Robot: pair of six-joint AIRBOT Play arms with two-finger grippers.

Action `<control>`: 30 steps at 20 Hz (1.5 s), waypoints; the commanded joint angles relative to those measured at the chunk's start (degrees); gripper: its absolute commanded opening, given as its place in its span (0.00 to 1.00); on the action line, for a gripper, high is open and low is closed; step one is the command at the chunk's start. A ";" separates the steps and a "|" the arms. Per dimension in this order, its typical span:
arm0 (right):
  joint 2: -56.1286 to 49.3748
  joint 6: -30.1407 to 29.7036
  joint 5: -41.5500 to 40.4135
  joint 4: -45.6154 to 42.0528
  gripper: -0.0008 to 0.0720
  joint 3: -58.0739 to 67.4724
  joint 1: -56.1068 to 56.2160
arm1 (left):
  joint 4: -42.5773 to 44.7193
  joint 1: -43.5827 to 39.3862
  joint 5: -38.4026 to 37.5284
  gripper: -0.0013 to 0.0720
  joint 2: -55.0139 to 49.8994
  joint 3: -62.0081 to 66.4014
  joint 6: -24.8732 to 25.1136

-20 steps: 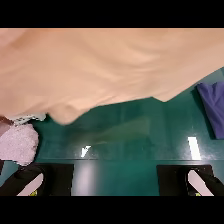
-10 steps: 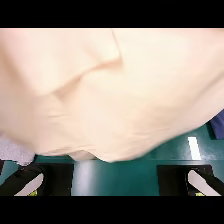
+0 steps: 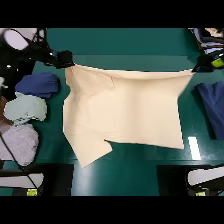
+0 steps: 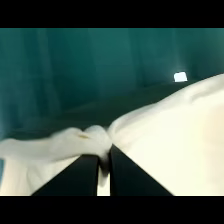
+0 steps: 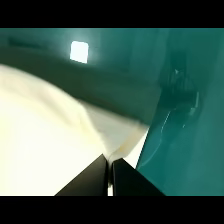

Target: Fold the shirts.

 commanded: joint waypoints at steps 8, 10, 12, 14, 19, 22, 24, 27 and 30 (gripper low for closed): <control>-5.25 -0.07 -4.07 0.61 0.03 -0.02 0.68 | 0.81 7.72 -0.74 0.07 -6.05 0.15 8.52; -4.50 -0.04 -2.97 0.63 0.03 -3.21 1.38 | 1.66 7.98 -6.05 0.07 -6.05 -0.85 10.58; -2.84 -0.04 -5.01 0.61 0.03 -9.22 2.62 | 1.73 7.91 -7.80 0.07 -6.05 -3.63 10.93; -0.70 -0.04 -9.16 0.61 0.03 -16.06 3.78 | 1.79 7.93 -6.56 0.07 -6.05 -7.30 10.91; 2.86 0.00 -19.28 0.68 0.04 -28.09 6.69 | 1.92 7.91 -3.82 0.07 -6.05 -13.51 10.88; 3.56 0.87 -20.81 0.63 0.16 -30.16 7.80 | 2.03 7.93 -4.02 0.38 -6.03 -13.73 8.15; 3.74 1.09 -19.65 0.55 0.53 -29.77 7.72 | 2.43 7.93 -5.62 0.85 -5.97 -13.66 6.05; 7.17 1.84 -14.99 0.04 0.53 -29.86 5.95 | 5.86 9.62 -13.57 0.83 -3.91 -12.92 4.31; 16.57 1.40 -14.64 0.26 0.53 -37.29 1.86 | 10.36 11.19 -16.28 0.84 3.96 -16.87 1.62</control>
